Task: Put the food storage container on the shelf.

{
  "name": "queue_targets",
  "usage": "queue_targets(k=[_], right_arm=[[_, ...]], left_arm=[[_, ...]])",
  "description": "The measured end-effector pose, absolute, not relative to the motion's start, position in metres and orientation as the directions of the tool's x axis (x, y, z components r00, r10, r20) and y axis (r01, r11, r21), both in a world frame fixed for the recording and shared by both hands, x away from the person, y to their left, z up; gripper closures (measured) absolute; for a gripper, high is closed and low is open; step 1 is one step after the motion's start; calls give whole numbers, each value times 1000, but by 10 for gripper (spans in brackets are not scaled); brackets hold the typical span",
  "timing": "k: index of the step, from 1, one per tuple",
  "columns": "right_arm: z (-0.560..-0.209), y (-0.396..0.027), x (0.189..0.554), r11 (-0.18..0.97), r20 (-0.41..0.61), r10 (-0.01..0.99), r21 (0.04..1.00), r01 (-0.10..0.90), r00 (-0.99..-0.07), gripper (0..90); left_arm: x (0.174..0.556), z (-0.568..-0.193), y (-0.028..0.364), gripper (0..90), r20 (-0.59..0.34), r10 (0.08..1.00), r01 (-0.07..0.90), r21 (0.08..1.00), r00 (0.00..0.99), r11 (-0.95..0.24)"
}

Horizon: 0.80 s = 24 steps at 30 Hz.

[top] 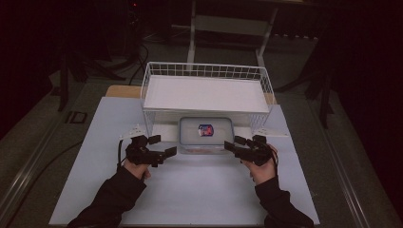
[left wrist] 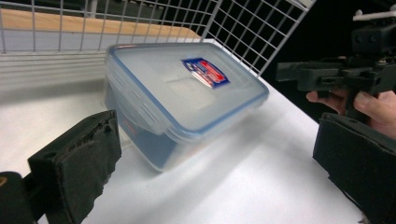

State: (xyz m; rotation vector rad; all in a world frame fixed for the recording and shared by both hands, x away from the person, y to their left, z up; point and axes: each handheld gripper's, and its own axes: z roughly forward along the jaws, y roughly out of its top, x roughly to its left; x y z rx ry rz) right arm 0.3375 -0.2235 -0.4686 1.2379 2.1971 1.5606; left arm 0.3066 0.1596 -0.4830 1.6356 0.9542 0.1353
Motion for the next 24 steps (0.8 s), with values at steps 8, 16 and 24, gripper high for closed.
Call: queue_targets(k=[8, 16, 24], right_arm=[[-479, -209, 326, 141, 318, 673, 831, 538, -668, 545], [-493, -189, 327, 249, 297, 642, 791, 559, -707, 898], [-503, -173, 340, 273, 285, 650, 778, 566, -705, 898]], left_arm=[[281, -488, 163, 1, -378, 647, 500, 866, 662, -6], [269, -492, 163, 1, -320, 671, 461, 887, 669, -37], [272, -502, 158, 1, -308, 672, 469, 881, 674, -67]])
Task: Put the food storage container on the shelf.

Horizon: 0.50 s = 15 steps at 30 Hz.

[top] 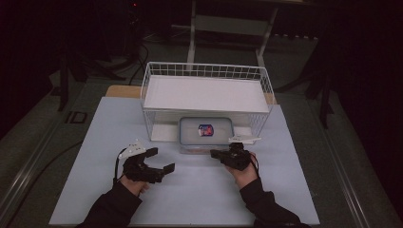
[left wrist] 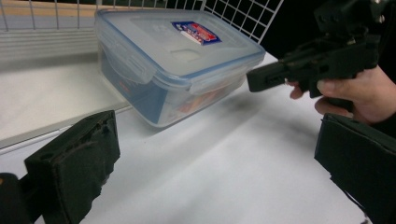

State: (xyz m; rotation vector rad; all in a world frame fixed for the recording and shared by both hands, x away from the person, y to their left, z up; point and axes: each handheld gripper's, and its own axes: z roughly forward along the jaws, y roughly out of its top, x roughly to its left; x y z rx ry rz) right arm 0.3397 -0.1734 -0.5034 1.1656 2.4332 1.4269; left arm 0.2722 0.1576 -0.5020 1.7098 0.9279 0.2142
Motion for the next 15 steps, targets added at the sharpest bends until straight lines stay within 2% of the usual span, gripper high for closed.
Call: queue_targets(k=[15], right_arm=[[-506, -161, 366, 254, 284, 675, 777, 576, -681, 898]], left_arm=[[271, -503, 162, 2, -294, 679, 441, 896, 673, -48]])
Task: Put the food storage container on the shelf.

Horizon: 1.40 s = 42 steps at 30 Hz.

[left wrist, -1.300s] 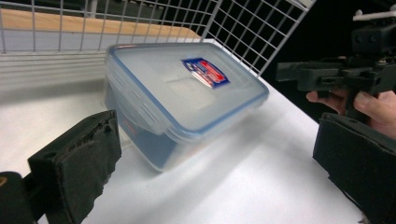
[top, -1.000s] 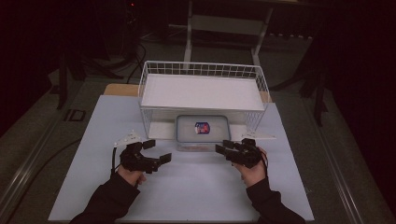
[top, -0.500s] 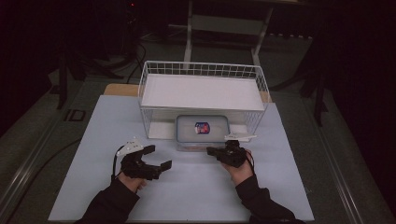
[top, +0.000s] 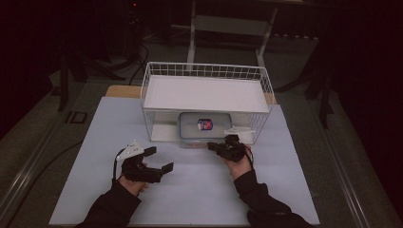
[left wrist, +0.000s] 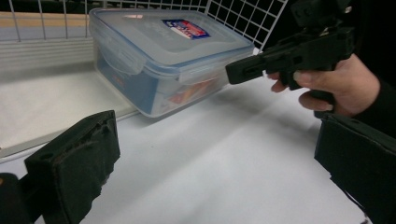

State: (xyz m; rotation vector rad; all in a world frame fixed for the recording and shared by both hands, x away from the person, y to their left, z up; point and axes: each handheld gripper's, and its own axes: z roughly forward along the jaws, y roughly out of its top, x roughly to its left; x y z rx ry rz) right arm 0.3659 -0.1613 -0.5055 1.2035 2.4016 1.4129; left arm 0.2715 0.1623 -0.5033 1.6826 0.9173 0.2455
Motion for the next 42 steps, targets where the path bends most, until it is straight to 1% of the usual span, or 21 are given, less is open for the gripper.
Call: queue_targets(k=[1, 7, 12, 19, 25, 27, 29, 32, 35, 36, 39, 40, 42], right_arm=[[-506, -158, 371, 260, 272, 681, 778, 572, -680, 898], [-509, -155, 384, 247, 276, 691, 778, 578, -668, 898], [-511, -148, 392, 259, 252, 698, 785, 563, -671, 898], [-512, -145, 404, 231, 266, 712, 785, 575, -650, 898], [-512, -146, 413, 212, 267, 723, 792, 573, -637, 898], [-513, -144, 414, 215, 263, 725, 792, 572, -636, 899], [-514, -143, 415, 204, 279, 723, 788, 581, -632, 898], [-514, -140, 415, 215, 262, 725, 793, 570, -637, 898], [-512, -139, 413, 215, 277, 704, 794, 568, -654, 894], [-511, -138, 412, 222, 273, 699, 795, 564, -661, 882], [-505, -137, 402, 238, 269, 674, 803, 546, -689, 800], [-504, -138, 400, 236, 271, 667, 807, 542, -694, 760], [-501, -140, 395, 223, 278, 653, 819, 530, -705, 636]], left_arm=[[272, -504, 163, 1, -294, 677, 440, 896, 674, -49], [271, -504, 163, 1, -294, 673, 439, 897, 679, -51], [272, -505, 162, 2, -286, 673, 438, 897, 682, -64], [271, -507, 161, 2, -270, 673, 432, 898, 689, -82], [271, -505, 163, 2, -272, 677, 430, 900, 684, -73], [271, -505, 163, 2, -269, 678, 426, 902, 684, -73], [272, -506, 163, 2, -271, 680, 428, 901, 681, -70], [271, -506, 164, 2, -272, 682, 430, 900, 679, -69], [271, -505, 164, 2, -271, 683, 427, 902, 679, -66], [271, -504, 164, 1, -269, 683, 426, 902, 679, -68], [270, -503, 164, 2, -270, 682, 426, 902, 680, -68], [270, -502, 164, 2, -270, 681, 426, 902, 681, -68], [268, -501, 164, 2, -267, 680, 420, 905, 683, -67]])
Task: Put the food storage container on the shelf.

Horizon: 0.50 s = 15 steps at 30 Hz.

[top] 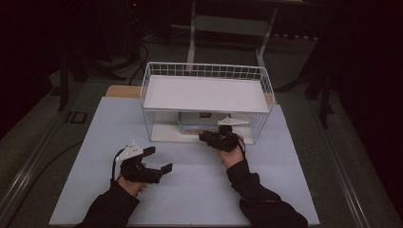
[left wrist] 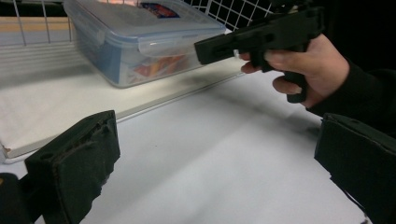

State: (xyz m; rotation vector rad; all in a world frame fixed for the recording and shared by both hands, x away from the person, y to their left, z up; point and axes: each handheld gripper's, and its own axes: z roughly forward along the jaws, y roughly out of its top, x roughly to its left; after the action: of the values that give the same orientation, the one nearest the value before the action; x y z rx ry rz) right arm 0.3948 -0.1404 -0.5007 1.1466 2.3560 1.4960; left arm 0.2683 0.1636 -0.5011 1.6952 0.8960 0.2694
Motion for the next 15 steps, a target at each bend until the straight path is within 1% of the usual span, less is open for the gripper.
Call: queue_targets(k=[1, 2, 5, 7, 10, 12, 15], right_arm=[[-499, -142, 391, 213, 283, 640, 828, 519, -714, 560], [-498, -143, 389, 210, 287, 631, 831, 515, -721, 527], [-496, -149, 380, 197, 304, 601, 840, 505, -739, 385], [-494, -154, 375, 184, 315, 571, 851, 492, -758, 313], [-493, -161, 368, 146, 344, 547, 859, 491, -764, 239], [-492, -164, 363, 161, 333, 538, 861, 482, -774, 189], [-491, -170, 355, 189, 301, 551, 864, 468, -778, 171]], left_arm=[[268, -501, 163, 2, -266, 679, 419, 905, 684, -68], [268, -500, 163, 2, -264, 678, 417, 906, 686, -69], [267, -499, 162, 2, -261, 677, 414, 907, 688, -71], [268, -499, 162, 2, -260, 678, 415, 907, 688, -74], [268, -500, 162, 2, -264, 677, 418, 905, 686, -71], [268, -499, 162, 2, -264, 675, 416, 907, 689, -70], [268, -499, 161, 1, -261, 672, 414, 907, 693, -74]])
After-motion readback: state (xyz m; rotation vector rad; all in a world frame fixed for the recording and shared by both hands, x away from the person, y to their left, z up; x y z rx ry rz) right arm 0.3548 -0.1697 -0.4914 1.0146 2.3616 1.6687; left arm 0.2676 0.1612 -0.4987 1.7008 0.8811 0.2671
